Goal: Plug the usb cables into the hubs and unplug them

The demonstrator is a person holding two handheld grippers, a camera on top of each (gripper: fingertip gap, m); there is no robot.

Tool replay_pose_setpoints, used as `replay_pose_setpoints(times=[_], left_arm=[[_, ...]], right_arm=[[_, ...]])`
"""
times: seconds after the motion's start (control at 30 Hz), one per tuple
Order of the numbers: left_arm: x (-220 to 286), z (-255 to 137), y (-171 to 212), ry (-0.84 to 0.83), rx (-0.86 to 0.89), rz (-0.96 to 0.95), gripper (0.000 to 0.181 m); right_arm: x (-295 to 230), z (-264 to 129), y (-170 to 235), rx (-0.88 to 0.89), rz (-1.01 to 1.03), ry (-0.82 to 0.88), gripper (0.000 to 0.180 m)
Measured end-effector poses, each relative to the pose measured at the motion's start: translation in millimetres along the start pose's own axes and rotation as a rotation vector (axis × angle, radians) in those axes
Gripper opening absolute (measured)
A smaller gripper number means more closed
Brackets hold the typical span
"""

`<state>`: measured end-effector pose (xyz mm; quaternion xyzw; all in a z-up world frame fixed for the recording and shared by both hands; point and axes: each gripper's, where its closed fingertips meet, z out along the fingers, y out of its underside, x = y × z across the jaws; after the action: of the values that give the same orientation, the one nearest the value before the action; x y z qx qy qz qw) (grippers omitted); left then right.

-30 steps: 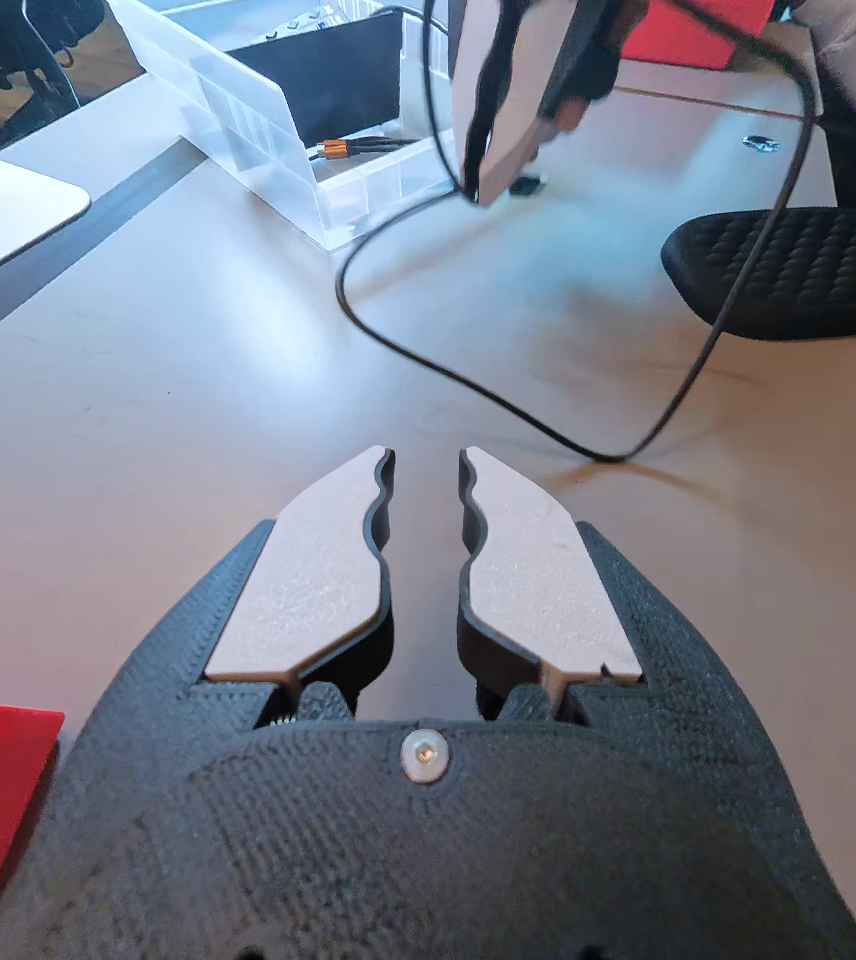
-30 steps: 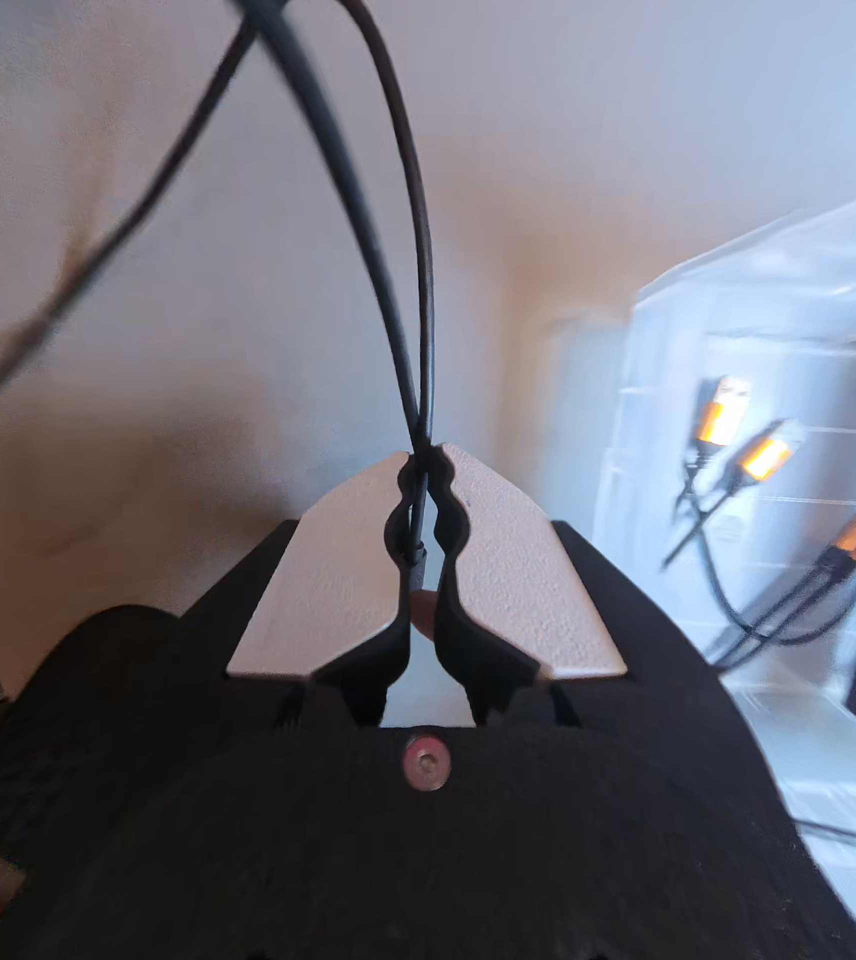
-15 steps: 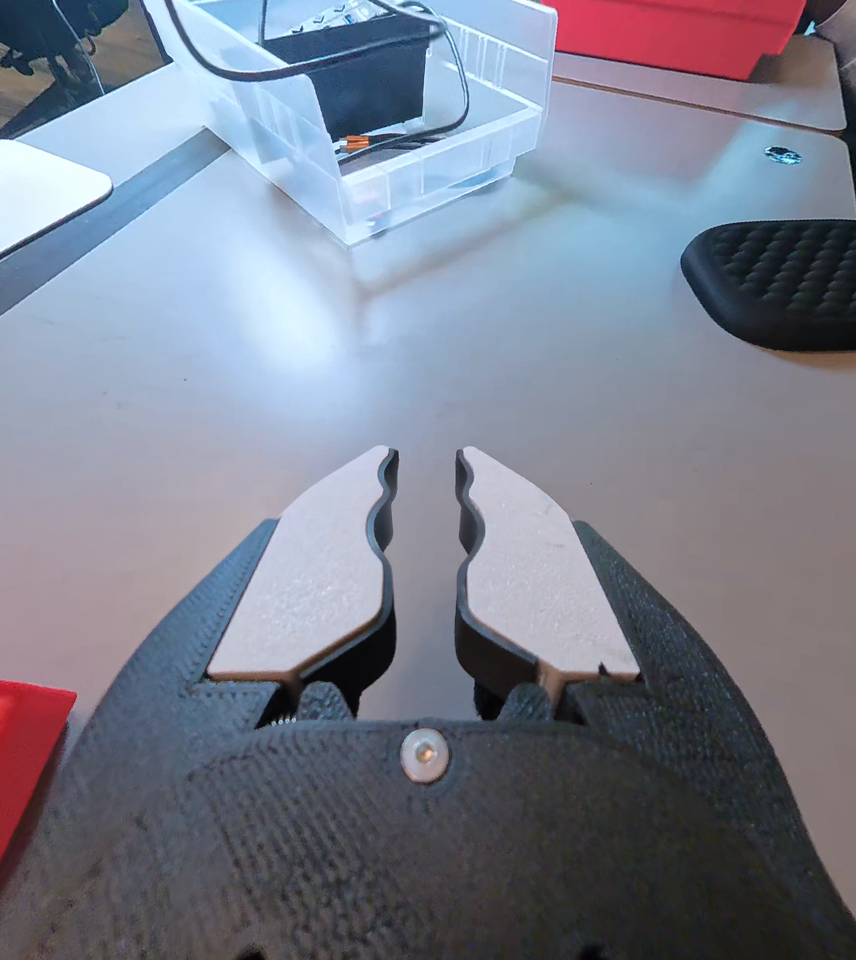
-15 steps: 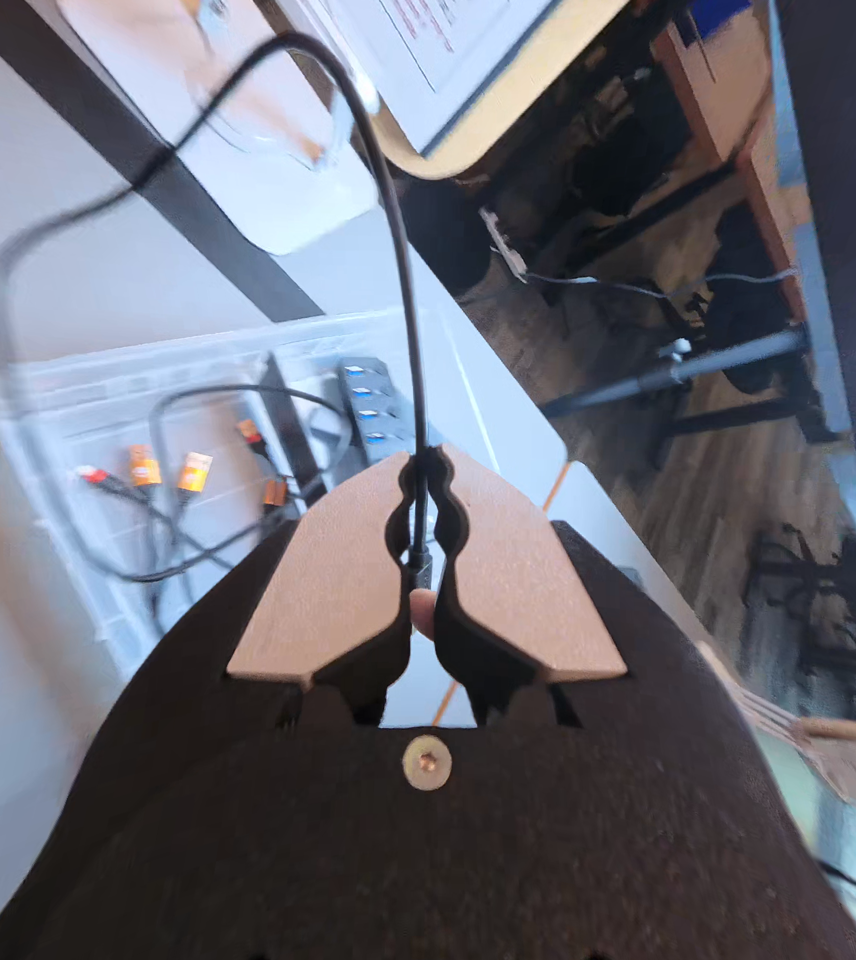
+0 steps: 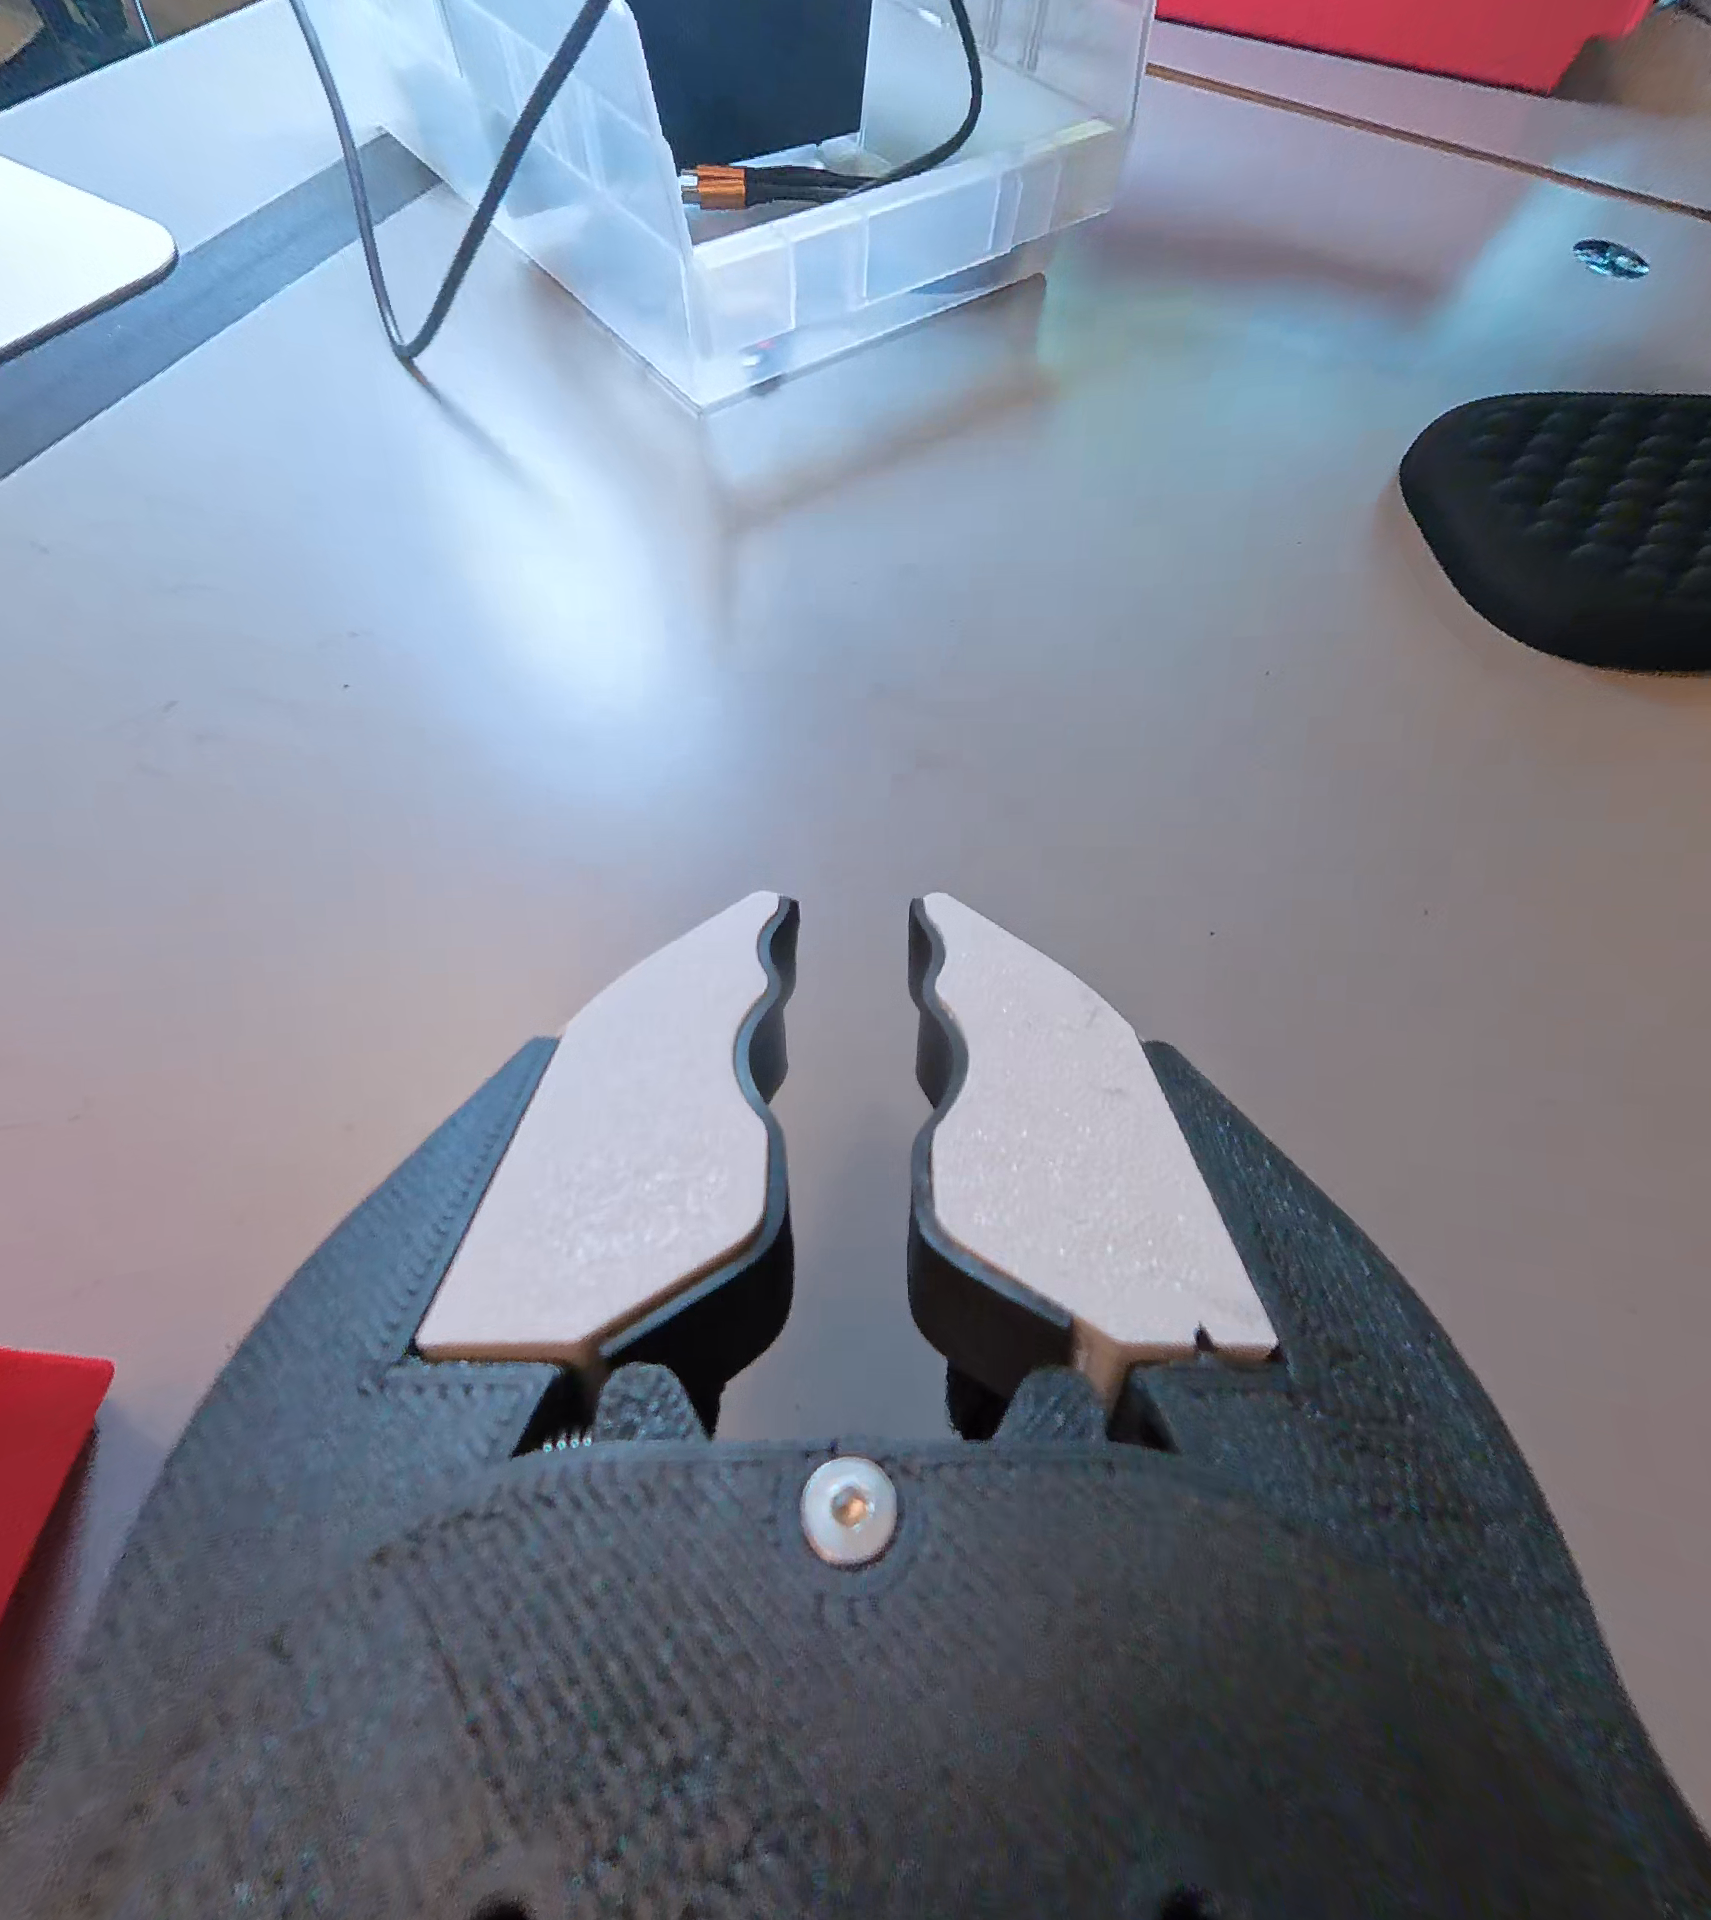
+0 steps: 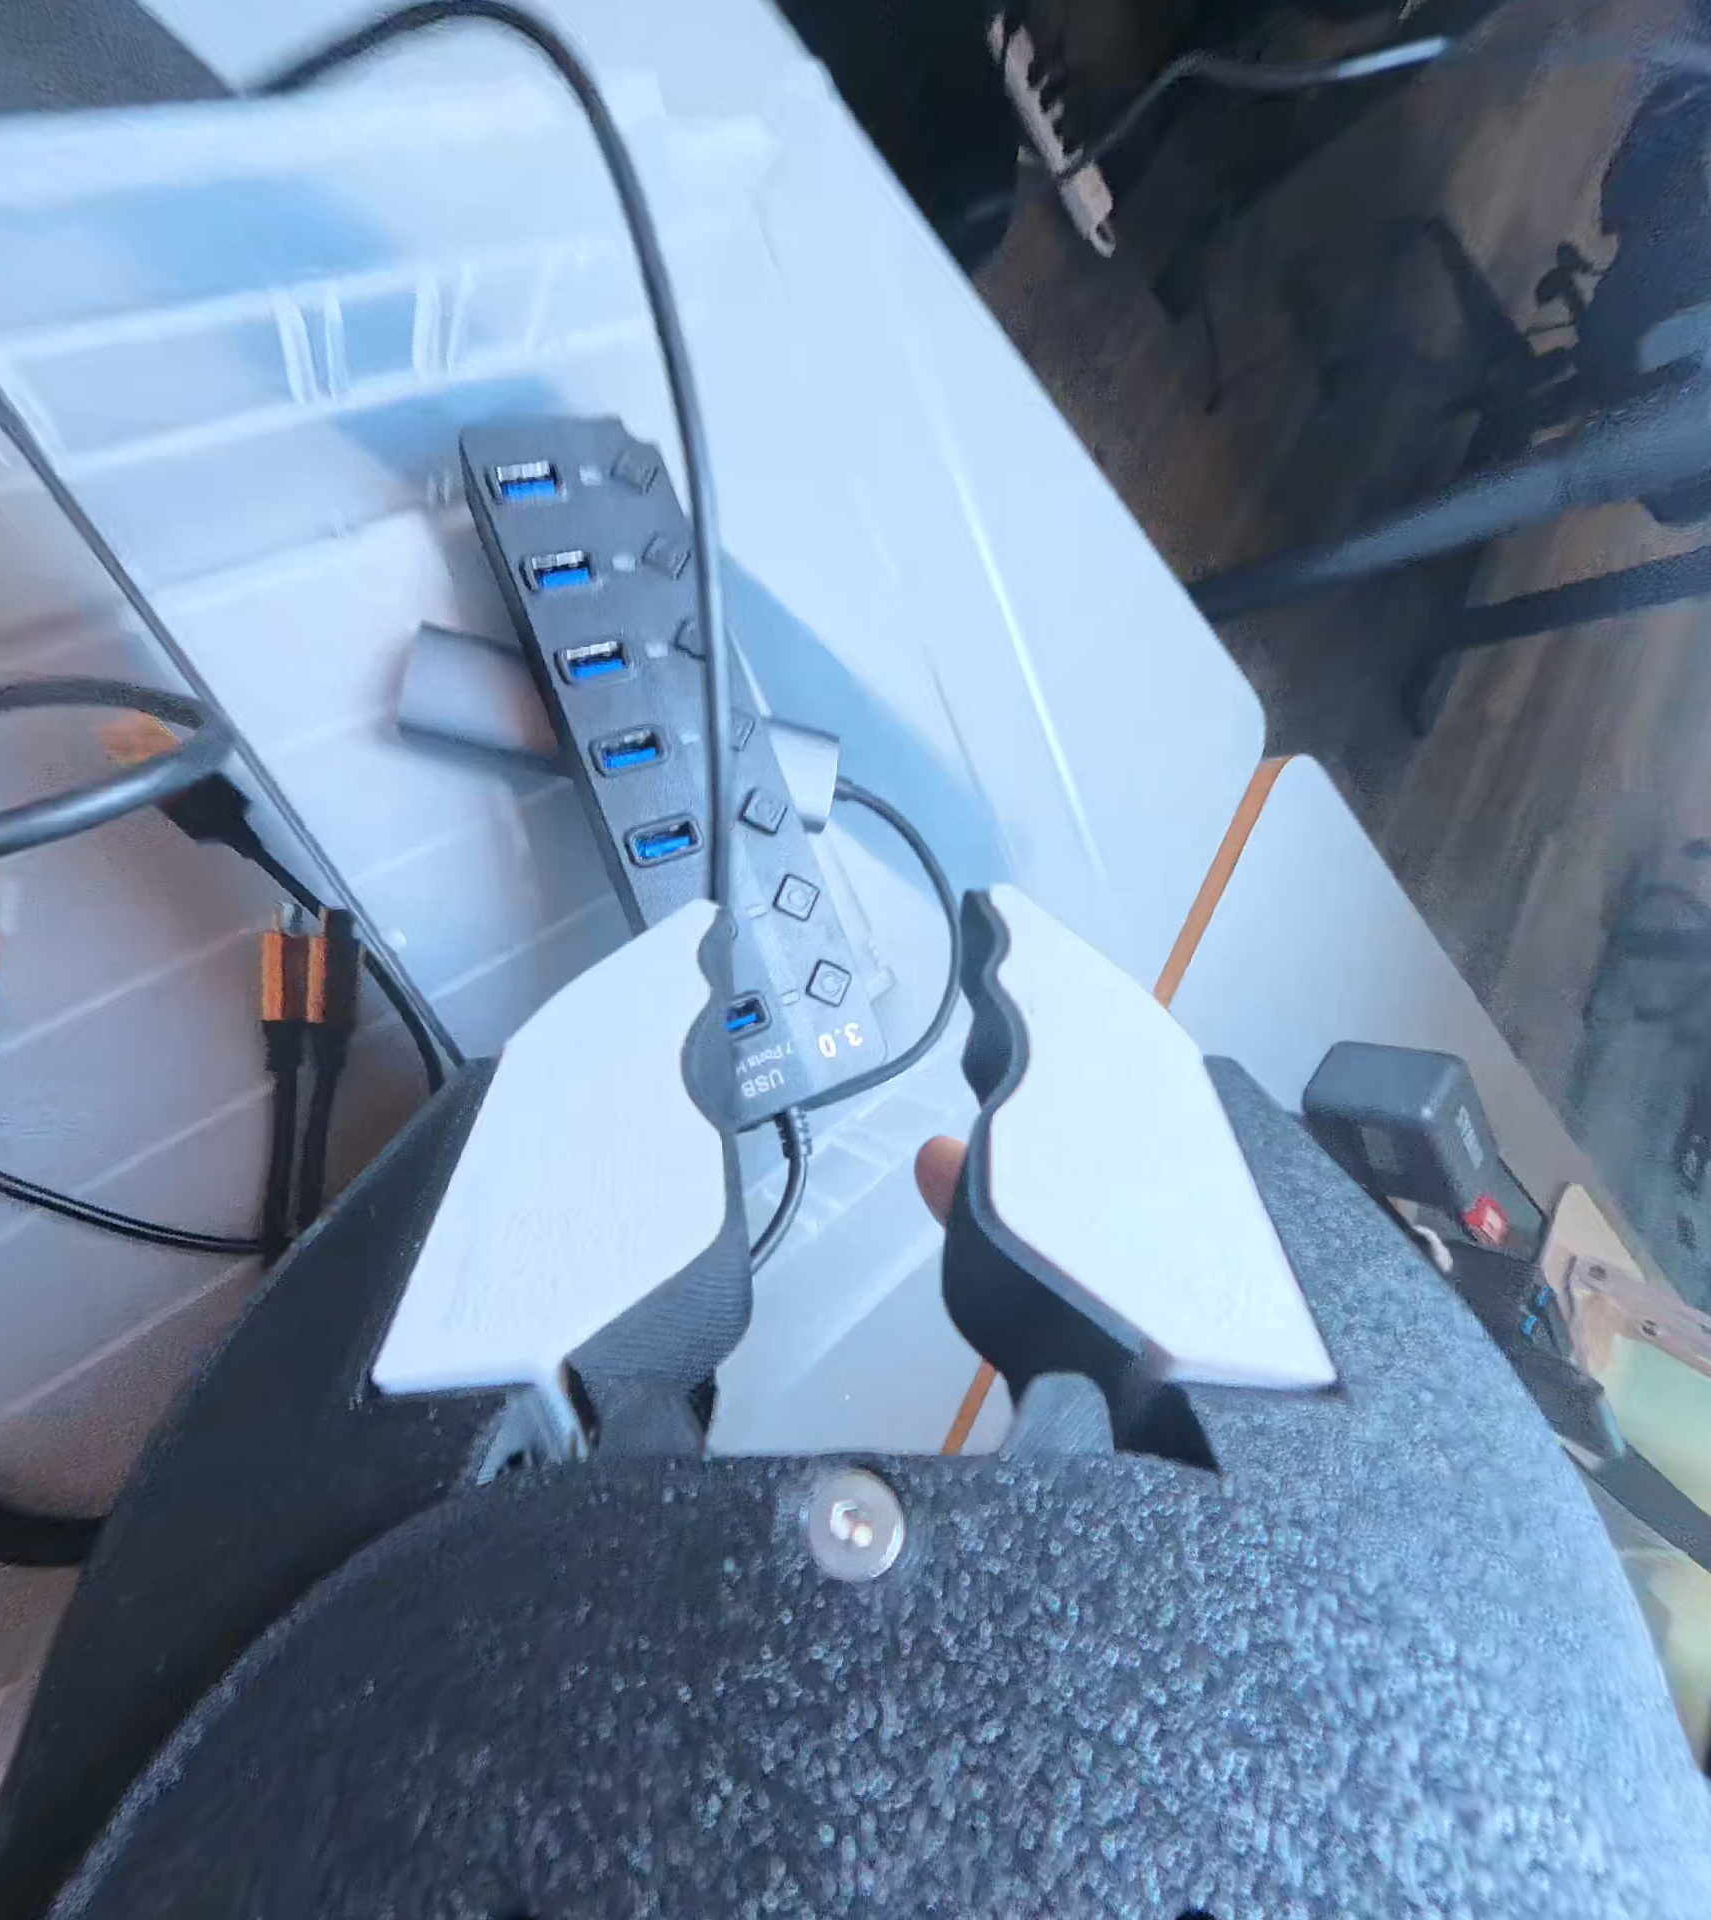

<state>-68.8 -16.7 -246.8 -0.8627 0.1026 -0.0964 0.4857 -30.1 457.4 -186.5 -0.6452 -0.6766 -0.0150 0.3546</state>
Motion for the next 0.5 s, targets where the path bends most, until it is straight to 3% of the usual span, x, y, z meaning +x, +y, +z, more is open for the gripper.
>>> replay_pose_setpoints(times=[0.1,0.2,0.3,0.4,0.43,0.5], left_arm=[[0,0,0,0.004,-0.001,0.0,0.02],[2,0,-2,0.008,0.0,0.008,0.02],[4,2,0,0.015,-0.011,0.013,0.02],[5,4,3,0.008,-0.029,0.03,0.02],[5,4,4,0.001,-0.034,0.036,0.02],[4,4,6,-0.006,-0.038,0.038,0.02]], right_arm=[[-8,-44,-26,0.163,-0.003,-0.096,0.044],[-50,-78,-33,0.24,-0.258,-0.156,0.046],[-93,-81,-28,0.201,-0.622,-0.062,0.049],[-124,-67,-36,0.202,-0.834,0.028,0.052],[-132,-63,-42,0.218,-0.878,0.047,0.049],[-138,-59,-53,0.231,-0.95,0.082,0.009]])
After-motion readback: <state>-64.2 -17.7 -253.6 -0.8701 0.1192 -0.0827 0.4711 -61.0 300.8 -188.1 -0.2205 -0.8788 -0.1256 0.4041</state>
